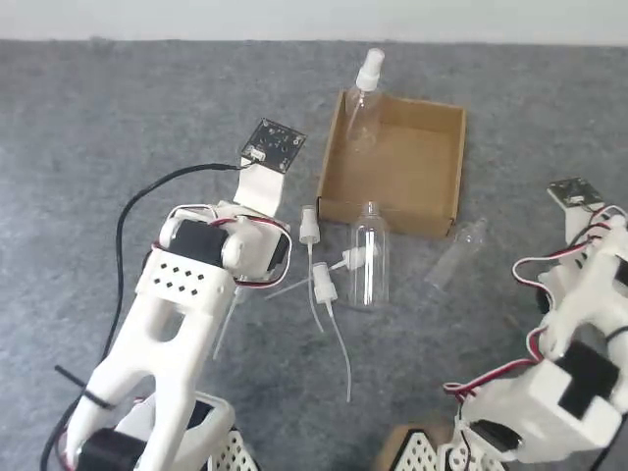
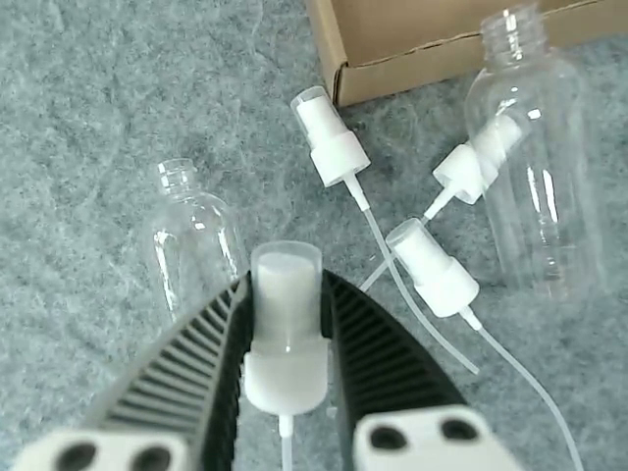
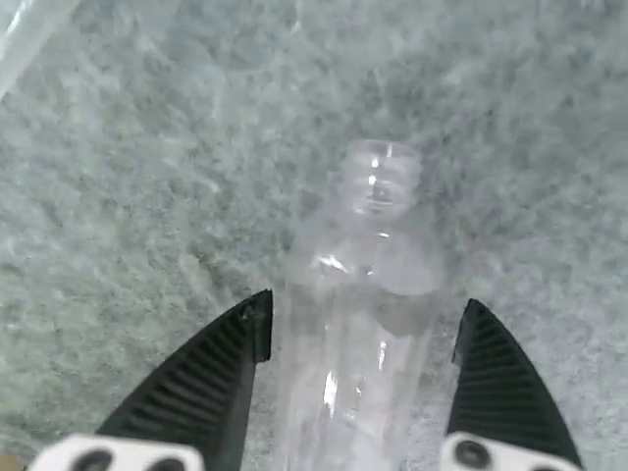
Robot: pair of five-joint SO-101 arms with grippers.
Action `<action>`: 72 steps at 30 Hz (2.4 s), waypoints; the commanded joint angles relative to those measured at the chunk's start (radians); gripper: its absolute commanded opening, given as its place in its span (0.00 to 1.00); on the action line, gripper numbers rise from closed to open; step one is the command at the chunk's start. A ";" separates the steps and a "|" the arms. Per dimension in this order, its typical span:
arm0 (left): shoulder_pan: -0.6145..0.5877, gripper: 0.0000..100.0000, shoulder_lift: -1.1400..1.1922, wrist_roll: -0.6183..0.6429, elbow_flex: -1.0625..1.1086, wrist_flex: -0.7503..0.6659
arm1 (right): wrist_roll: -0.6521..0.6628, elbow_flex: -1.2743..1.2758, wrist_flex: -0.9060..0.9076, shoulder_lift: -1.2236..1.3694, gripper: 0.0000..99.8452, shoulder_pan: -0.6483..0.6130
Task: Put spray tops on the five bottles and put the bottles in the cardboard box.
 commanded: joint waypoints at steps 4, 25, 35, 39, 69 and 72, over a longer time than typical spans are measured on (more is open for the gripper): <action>-0.003 0.01 -0.035 -0.003 -0.002 -0.025 | -0.038 -0.061 -0.067 0.047 0.25 -0.030; -0.002 0.01 -0.031 -0.003 -0.001 -0.025 | -0.100 -0.054 -0.168 0.047 0.04 -0.045; -0.003 0.01 -0.092 0.003 -0.054 -0.015 | -0.319 -0.104 -0.036 -0.383 0.01 -0.303; -0.041 0.01 -0.241 0.005 -0.070 -0.015 | -0.420 -0.002 -0.071 -0.634 0.01 -0.532; -0.316 0.01 -0.615 0.454 -0.166 -0.359 | -0.623 0.712 -0.892 -0.958 0.01 -1.440; -0.255 0.01 -0.620 0.459 -0.137 -0.371 | -0.623 0.758 -0.969 -0.958 0.01 -1.438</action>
